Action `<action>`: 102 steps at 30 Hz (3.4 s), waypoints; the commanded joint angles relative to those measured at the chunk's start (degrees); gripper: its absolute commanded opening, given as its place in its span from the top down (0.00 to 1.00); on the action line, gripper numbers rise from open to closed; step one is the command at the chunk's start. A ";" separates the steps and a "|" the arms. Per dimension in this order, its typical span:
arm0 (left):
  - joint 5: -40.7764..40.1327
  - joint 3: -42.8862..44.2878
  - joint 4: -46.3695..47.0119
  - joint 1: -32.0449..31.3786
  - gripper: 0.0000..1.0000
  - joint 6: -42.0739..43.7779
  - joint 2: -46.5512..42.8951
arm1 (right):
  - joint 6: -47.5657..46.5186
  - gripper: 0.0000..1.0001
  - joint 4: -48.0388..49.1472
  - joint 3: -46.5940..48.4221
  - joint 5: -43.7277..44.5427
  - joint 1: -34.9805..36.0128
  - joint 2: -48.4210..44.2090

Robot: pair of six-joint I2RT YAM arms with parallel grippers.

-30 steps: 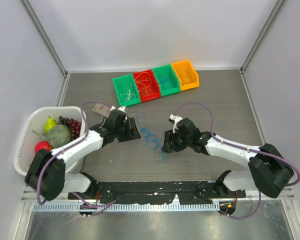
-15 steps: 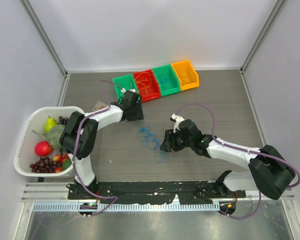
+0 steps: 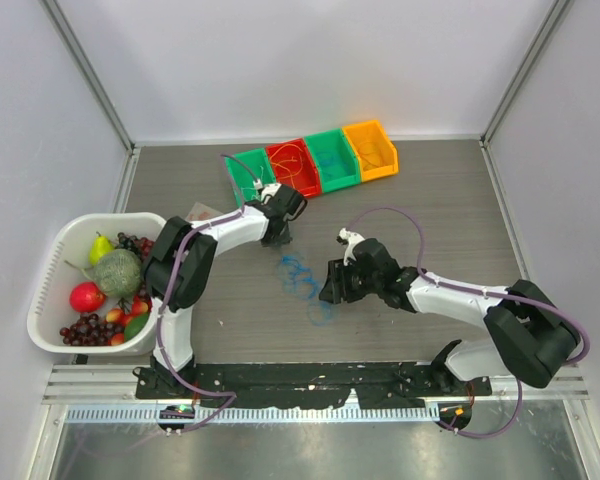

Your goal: Untangle the cables

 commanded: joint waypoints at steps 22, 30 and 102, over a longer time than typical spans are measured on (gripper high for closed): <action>-16.80 -8.18 0.62 -1.98 1.00 10.58 -45.06 | 5.92 0.99 -5.20 -3.86 32.01 4.91 -8.36; -8.20 1.65 -4.83 -2.06 1.00 12.16 -57.83 | 7.88 0.99 -11.79 -3.61 39.51 4.65 -16.45; 2.27 -32.81 36.14 -9.97 1.00 -39.38 -30.58 | -1.01 0.35 -13.03 1.05 25.10 4.65 -21.11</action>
